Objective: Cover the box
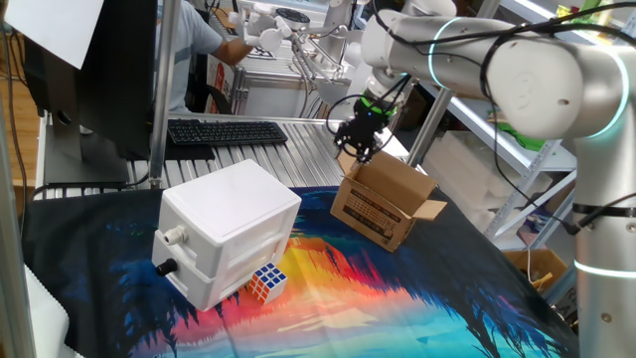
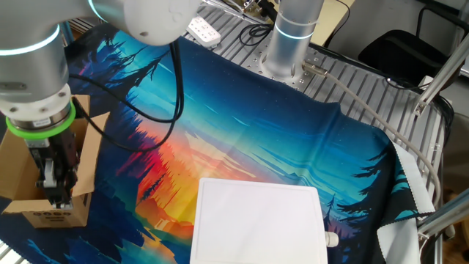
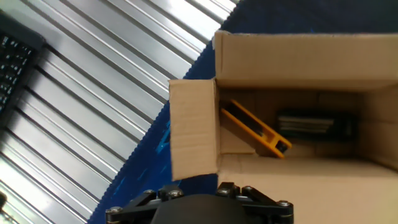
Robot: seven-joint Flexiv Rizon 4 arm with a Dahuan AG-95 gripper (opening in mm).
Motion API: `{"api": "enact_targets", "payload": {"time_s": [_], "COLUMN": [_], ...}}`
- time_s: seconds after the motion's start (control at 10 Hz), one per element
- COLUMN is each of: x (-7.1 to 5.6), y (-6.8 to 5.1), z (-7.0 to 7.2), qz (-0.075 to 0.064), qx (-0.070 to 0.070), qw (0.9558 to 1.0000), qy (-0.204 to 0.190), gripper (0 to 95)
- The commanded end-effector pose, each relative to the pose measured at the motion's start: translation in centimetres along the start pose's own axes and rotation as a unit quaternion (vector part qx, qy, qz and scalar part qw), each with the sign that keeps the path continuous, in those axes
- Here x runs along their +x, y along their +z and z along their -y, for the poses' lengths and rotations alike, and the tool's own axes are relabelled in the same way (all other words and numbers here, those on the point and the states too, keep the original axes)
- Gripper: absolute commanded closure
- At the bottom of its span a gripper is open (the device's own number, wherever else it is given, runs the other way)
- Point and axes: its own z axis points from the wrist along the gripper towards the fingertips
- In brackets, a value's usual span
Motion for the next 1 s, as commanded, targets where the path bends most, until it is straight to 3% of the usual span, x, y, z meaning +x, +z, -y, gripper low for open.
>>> {"api": "enact_targets", "payload": {"time_s": [0.1,0.4,0.5,0.6,0.8,1.0], "x": [0.59,0.67,0.68,0.68,0.70,0.89], "y": [0.05,0.26,0.31,0.29,0.24,0.15], "z": [-0.28,-0.31,-0.32,-0.32,-0.35,-0.54], "qz": [0.000,-0.002,-0.003,-0.004,-0.018,-0.021], "qx": [0.002,0.002,0.004,0.006,0.025,0.038], "qw": [0.9998,0.9997,0.9995,0.9993,0.9983,0.9980], "qy": [0.017,0.026,0.030,0.036,0.048,0.047], "gripper": [57.0,57.0,38.0,38.0,38.0,38.0]}}
